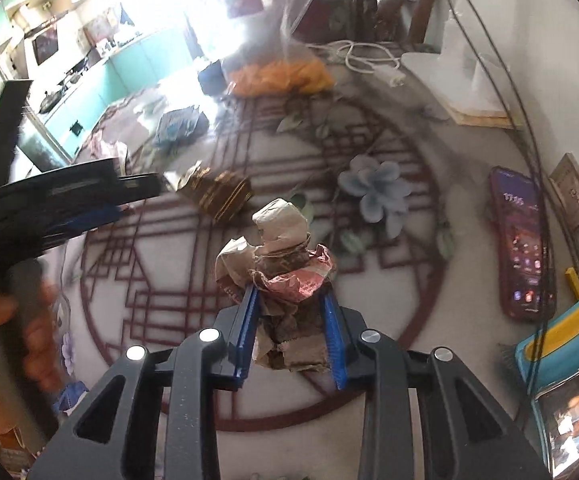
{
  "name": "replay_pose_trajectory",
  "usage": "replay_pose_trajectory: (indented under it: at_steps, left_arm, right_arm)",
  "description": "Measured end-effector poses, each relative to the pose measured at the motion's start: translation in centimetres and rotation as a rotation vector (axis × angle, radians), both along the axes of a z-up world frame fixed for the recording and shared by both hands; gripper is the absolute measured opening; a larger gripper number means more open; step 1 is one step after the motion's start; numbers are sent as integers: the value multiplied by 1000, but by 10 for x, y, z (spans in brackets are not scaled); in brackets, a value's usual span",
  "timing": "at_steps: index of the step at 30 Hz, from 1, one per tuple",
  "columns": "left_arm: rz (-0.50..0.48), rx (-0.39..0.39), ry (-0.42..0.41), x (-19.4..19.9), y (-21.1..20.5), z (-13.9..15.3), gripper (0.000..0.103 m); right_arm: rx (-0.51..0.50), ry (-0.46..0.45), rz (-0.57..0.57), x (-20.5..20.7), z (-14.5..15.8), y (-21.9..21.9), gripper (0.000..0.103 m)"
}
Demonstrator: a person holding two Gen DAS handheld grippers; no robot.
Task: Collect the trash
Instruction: 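Grasp the crumpled paper ball with the right tool while the left tool grasps the brown snack box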
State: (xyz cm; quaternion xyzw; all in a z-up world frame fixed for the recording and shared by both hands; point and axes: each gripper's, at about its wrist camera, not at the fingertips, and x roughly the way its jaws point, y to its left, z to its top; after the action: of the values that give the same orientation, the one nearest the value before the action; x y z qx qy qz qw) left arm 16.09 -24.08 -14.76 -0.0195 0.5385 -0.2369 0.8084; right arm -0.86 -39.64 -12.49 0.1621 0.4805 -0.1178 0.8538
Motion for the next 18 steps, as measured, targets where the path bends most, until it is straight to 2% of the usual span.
replay_pose_trajectory:
  at_steps: [8,9,10,13,15,18]
  left_arm:
    - [15,-6,51,23,-40,-28,65]
    - [14,-11,57,23,-41,-30,54]
    - [11,-32,71,24,-42,-32,52]
    - [8,-62,73,24,-38,-28,36]
    - [-1,-74,59,22,-29,-21,18]
    - [-8,-91,38,18,-10,-9,13]
  right_arm:
    - [11,-16,-6,0,-1,-9,30]
    - [4,-14,-6,1,-2,-9,30]
    - [1,-14,-6,-1,-1,-8,30]
    - [2,-20,-9,0,2,-6,30]
    - [0,-25,-5,3,4,-4,30]
    - [-5,-38,13,8,10,5,30]
